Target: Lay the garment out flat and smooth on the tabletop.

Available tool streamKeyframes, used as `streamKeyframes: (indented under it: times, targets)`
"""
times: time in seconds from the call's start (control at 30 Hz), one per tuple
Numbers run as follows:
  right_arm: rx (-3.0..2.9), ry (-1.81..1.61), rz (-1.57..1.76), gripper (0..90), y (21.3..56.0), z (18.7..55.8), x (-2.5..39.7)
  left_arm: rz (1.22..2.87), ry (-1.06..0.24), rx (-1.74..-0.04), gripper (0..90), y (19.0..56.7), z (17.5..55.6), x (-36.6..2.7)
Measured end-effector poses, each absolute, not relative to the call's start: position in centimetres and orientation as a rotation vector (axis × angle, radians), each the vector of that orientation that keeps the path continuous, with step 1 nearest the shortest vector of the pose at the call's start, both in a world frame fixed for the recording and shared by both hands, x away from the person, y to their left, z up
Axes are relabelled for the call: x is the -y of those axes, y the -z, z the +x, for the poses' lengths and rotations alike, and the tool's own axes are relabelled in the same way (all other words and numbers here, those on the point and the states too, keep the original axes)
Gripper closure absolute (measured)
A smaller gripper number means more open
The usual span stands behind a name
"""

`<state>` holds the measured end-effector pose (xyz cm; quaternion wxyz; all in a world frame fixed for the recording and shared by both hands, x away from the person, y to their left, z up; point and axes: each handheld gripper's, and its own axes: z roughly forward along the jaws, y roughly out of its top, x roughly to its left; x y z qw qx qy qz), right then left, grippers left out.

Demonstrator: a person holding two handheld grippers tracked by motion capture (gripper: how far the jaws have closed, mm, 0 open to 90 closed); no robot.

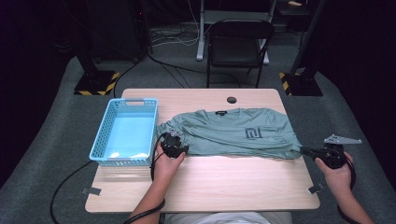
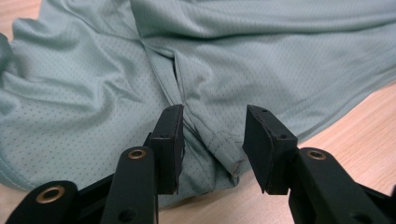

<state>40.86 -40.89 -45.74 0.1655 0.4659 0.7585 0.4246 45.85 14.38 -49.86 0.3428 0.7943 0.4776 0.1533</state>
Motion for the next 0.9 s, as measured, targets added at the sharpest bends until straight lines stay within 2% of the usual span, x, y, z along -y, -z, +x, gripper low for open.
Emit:
streamKeyframes:
  times: [0.1, 0.2, 0.5, 0.9]
  targets:
    - [-2.163, -1.21, 1.326, 86.9, 45.7, 40.8, 40.8, 2.104, -0.402, -1.213, 75.5, 49.7, 45.5, -14.2]
    - [-2.159, -1.215, 1.321, 86.9, 45.5, 40.8, 40.8, 2.12, -0.427, -1.181, 84.7, 48.9, 45.1, -14.4]
    - [-2.228, -1.14, 1.274, 86.9, 44.5, 40.4, 40.7, 2.06, -0.469, -1.112, 85.9, 45.3, 41.8, -16.2]
    - [-2.315, -1.181, 1.199, 86.9, 44.4, 34.3, 39.7, 1.979, -0.46, -1.111, 85.9, 44.4, 33.1, -19.1]
